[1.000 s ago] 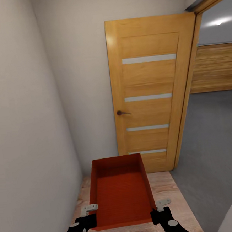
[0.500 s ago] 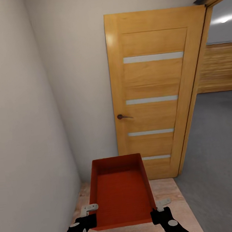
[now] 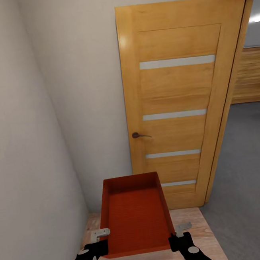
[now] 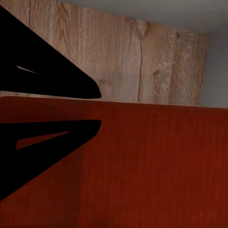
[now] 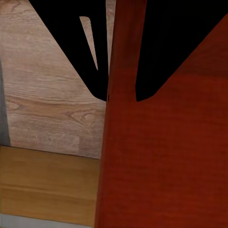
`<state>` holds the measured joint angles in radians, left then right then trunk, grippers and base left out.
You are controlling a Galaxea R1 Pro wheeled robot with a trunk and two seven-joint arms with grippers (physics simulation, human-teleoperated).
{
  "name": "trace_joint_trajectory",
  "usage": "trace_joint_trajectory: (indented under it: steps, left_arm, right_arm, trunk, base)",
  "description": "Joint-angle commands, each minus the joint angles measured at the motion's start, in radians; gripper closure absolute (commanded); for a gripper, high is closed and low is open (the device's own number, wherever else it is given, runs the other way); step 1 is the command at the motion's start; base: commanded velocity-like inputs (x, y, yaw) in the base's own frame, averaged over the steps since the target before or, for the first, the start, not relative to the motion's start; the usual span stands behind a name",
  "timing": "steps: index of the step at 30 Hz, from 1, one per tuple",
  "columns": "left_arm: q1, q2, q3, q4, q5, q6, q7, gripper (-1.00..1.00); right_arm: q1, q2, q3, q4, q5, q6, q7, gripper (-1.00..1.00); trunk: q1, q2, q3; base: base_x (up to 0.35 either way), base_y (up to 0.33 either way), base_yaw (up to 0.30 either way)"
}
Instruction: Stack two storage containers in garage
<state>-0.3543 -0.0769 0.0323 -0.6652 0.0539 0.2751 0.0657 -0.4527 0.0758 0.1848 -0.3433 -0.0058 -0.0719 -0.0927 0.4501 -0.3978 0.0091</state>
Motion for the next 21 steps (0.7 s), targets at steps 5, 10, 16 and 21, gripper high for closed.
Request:
trace_joint_trajectory:
  steps: [5,10,16,21]
  left_arm:
    - [0.0,0.0,0.009,-0.003,-0.02,-0.054,0.022,1.0]
    - [0.0,0.0,0.009,-0.004,-0.02,-0.054,0.021,1.0]
    - [0.0,0.0,0.009,-0.004,-0.02,-0.054,0.021,1.0]
    - [0.0,0.0,0.009,-0.004,-0.02,-0.054,0.022,1.0]
  right_arm:
    - [0.0,0.027,0.012,0.003,-0.008,-0.002,0.007,1.0]
    - [0.0,0.027,0.012,0.003,-0.008,-0.002,0.007,1.0]
    - [0.0,0.027,0.012,0.003,-0.008,0.0,0.007,1.0]
    - [0.0,0.027,0.012,0.003,-0.008,0.0,0.007,1.0]
  trunk:
    - [0.0,-0.002,-0.001]
    - [0.0,-0.002,-0.001]
    - [0.0,-0.002,-0.001]
    - [0.0,-0.002,-0.001]
  base:
    - [0.017,0.0,-0.061]
    - [0.001,0.0,-0.256]
    - [0.0,0.0,-0.281]
    - [0.0,0.0,-0.283]
